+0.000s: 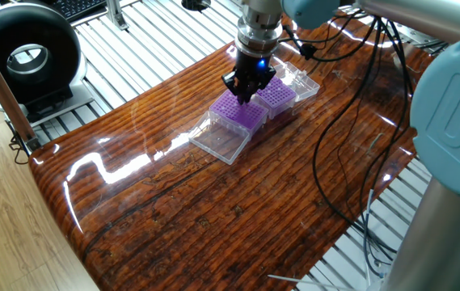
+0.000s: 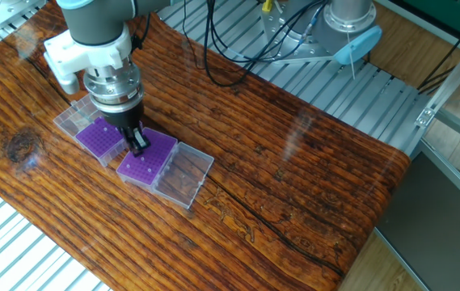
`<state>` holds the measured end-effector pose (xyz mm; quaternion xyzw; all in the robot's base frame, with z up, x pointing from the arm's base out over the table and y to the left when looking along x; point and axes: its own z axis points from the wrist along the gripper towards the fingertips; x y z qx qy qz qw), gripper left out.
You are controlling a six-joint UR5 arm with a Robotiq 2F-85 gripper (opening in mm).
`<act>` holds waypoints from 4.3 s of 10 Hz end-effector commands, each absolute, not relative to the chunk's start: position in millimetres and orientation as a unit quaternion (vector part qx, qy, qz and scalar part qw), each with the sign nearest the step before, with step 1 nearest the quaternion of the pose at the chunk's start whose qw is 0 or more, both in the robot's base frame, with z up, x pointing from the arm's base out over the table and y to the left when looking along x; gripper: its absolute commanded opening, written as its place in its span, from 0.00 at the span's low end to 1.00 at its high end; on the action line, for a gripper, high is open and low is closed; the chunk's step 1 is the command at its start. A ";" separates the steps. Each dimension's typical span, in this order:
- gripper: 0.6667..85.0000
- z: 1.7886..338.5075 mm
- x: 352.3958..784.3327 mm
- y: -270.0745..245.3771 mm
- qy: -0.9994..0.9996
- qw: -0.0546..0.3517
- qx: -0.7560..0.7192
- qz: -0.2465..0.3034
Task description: Transfer all small pipette tips from one holder to another
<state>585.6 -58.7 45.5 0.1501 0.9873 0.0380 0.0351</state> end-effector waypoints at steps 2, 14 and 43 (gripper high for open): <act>0.26 51.7 577.4 -63.2 0.987 0.023 0.157 0.031; 0.26 49.8 578.1 -66.8 0.986 0.019 0.160 0.033; 0.30 49.3 580.1 -63.8 0.987 0.022 0.159 0.026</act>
